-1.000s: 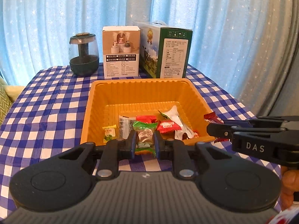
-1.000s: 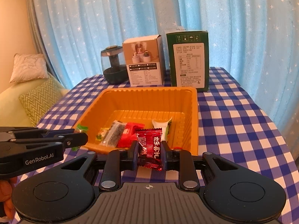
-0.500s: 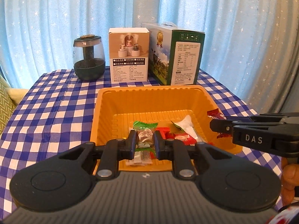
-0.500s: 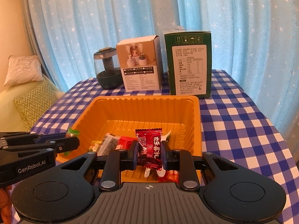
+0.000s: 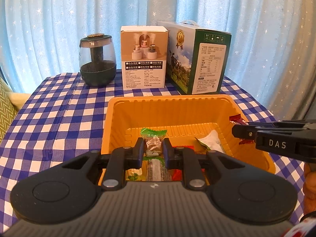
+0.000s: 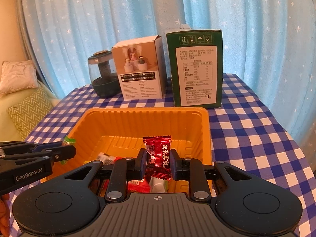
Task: Organize snacks
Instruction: 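Carry both held candies over the orange tray and lower them inside, then open both grippers to drop the green-wrapped and dark red candies in the tray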
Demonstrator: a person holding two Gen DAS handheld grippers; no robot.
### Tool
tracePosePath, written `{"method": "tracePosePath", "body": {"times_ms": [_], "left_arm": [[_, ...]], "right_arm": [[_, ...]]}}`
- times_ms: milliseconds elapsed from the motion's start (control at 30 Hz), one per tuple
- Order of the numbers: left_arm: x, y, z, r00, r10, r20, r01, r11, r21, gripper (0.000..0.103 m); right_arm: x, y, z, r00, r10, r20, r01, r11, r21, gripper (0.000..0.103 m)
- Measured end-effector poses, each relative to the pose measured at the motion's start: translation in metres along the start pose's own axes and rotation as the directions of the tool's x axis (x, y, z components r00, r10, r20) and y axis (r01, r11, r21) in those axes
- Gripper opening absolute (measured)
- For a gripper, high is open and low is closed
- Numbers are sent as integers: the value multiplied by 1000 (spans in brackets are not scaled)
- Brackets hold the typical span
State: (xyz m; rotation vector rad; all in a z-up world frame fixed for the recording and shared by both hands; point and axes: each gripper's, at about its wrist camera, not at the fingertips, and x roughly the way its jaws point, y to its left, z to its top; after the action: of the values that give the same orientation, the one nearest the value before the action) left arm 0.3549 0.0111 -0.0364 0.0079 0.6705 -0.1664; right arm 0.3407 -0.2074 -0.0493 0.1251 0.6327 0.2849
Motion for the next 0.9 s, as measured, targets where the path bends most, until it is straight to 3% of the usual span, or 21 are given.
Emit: {"method": "tracePosePath", "body": {"times_ms": [700,767,800,900], "left_arm": [[14,7,0,1000,-7,1,7,1000,-29,18],[13,4,-1,1000,-11,20,11,1000,-26,25],[12,2,-1,1000,-1,27,2,1000,-17,40],[11,2,-1,999,15,31,-14,1000,-9,42]], "right_arm": [[15,-4,3,1000,-2,-21,3,1000,7,25],[15,-3,2,1000,6,-18,-6,1000,8,25],[15,-2,2,1000,9,-17,-9,1000,8,25],[15,-2,2,1000,10,-16,-10,1000,8,25]]}}
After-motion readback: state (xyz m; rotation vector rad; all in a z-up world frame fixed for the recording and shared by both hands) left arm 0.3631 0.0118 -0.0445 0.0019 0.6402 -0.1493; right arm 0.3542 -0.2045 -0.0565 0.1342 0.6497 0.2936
